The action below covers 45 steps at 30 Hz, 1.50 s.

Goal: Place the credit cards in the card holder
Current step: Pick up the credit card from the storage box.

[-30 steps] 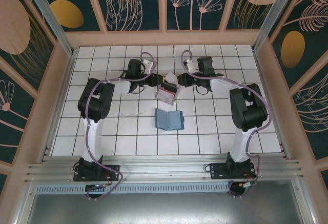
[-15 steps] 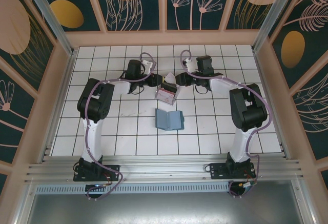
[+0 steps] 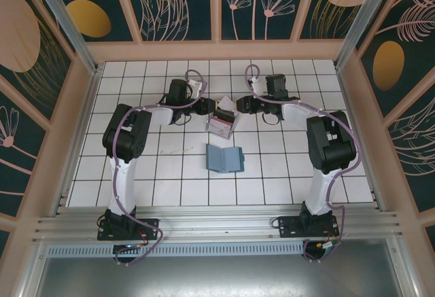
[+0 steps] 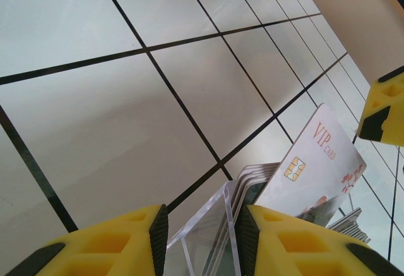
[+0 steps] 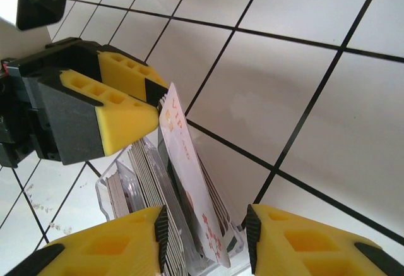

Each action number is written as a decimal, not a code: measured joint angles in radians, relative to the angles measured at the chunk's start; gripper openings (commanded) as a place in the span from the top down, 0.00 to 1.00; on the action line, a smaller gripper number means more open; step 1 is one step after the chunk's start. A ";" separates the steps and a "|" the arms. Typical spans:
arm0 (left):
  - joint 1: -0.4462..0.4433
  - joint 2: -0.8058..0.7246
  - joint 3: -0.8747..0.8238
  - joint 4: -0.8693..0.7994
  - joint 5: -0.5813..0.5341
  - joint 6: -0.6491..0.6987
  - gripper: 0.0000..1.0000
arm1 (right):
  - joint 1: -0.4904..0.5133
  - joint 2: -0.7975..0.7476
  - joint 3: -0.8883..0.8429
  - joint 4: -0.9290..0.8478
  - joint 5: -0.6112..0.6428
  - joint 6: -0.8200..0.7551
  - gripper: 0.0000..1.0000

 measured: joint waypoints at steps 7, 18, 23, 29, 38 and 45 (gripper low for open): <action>0.000 0.000 0.000 0.000 0.000 -0.004 0.61 | 0.009 0.014 0.005 -0.024 0.000 -0.005 0.58; 0.000 0.000 0.000 0.000 0.000 -0.007 0.61 | 0.026 0.049 0.035 -0.066 0.016 -0.033 0.76; 0.000 0.000 0.000 0.000 0.000 -0.007 0.61 | 0.028 0.049 0.039 -0.070 0.021 -0.045 0.84; 0.000 0.000 0.000 -0.001 -0.002 -0.007 0.61 | 0.026 0.046 0.039 -0.072 0.019 -0.053 0.88; 0.000 0.000 0.000 -0.001 -0.005 -0.007 0.61 | 0.025 0.028 0.039 -0.080 0.021 -0.061 0.97; 0.000 0.000 -0.001 -0.001 -0.010 -0.007 0.61 | 0.016 -0.011 0.035 -0.076 0.002 -0.057 1.00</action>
